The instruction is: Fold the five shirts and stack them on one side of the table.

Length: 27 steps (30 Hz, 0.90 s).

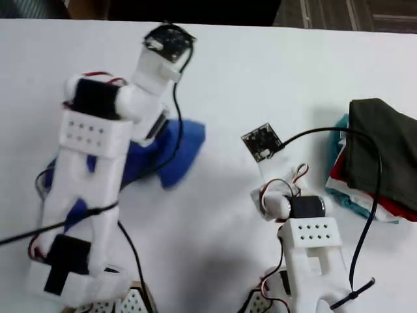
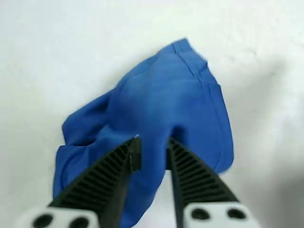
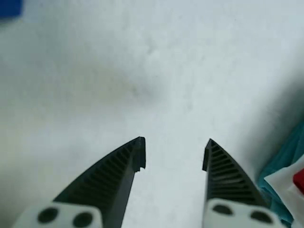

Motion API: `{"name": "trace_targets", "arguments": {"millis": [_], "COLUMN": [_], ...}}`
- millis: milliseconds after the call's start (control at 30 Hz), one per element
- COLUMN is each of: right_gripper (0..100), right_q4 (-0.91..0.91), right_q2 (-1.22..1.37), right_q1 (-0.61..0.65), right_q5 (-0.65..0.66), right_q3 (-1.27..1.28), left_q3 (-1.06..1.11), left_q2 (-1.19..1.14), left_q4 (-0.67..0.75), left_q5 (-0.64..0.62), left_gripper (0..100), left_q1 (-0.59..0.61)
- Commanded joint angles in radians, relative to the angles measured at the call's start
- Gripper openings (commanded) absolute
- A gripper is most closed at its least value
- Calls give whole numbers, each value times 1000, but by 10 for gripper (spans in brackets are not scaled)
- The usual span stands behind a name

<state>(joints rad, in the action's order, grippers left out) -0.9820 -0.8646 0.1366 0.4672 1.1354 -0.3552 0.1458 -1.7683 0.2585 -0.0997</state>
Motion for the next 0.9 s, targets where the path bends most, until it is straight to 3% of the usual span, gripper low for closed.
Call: {"name": "trace_targets", "arguments": {"millis": [0,167,400,600,867], "right_gripper": [207,208,208,208,208], "right_q4": [18,48,45,18,-182], "right_q2": [-30,-30,33,398,918], "right_q1": [2,18,251,346,647], "right_q5": [-8,-8,-6,-6,-2], "right_q3": [-8,-15,-157,-468,-1085], "left_q3": [-50,-47,128,277,308], "left_q2": [92,118,6,-103,-204], "left_q4": [-17,-15,75,245,387], "left_q5": [-3,83,100,163,170], "left_gripper": [200,222,222,222,222], "left_q1": [86,264,690,973,1298]}}
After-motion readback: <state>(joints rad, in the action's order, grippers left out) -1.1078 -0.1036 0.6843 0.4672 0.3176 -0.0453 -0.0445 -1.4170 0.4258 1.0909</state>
